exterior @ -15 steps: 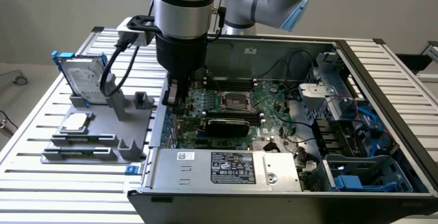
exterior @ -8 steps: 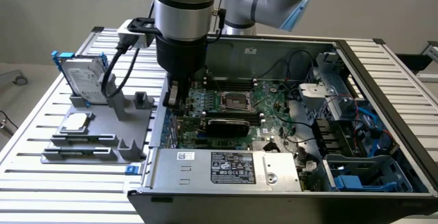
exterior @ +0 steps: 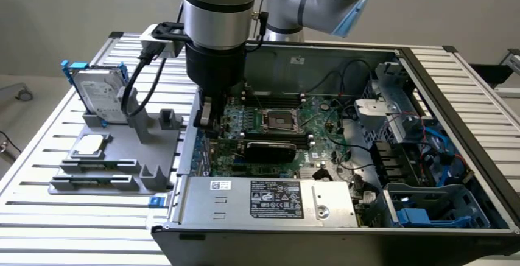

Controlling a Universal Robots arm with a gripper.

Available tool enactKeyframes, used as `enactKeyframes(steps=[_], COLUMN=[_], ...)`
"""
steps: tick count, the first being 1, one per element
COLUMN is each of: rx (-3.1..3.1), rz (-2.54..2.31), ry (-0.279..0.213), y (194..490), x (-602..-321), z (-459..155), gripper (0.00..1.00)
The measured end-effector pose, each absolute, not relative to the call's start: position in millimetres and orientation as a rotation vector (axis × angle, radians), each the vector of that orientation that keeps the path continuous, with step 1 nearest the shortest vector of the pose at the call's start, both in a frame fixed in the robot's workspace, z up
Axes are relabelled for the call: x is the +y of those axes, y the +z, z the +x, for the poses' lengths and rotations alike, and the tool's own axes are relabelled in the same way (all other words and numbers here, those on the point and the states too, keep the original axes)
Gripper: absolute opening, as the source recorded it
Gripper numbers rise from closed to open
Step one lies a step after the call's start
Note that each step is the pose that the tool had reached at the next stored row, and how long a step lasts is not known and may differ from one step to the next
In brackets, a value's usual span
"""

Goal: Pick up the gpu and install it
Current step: 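Press down on the gpu until it lock into place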

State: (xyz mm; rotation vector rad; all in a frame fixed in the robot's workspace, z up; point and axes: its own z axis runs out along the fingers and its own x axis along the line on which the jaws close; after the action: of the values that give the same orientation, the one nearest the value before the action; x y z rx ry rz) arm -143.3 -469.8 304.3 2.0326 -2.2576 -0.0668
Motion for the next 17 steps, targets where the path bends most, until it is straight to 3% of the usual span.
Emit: enactKeyframes(steps=[17], rx=[-2.249], rz=[2.023], ry=[-0.044], y=[301.3], x=[-461.2], z=[-143.5], gripper=[0.11])
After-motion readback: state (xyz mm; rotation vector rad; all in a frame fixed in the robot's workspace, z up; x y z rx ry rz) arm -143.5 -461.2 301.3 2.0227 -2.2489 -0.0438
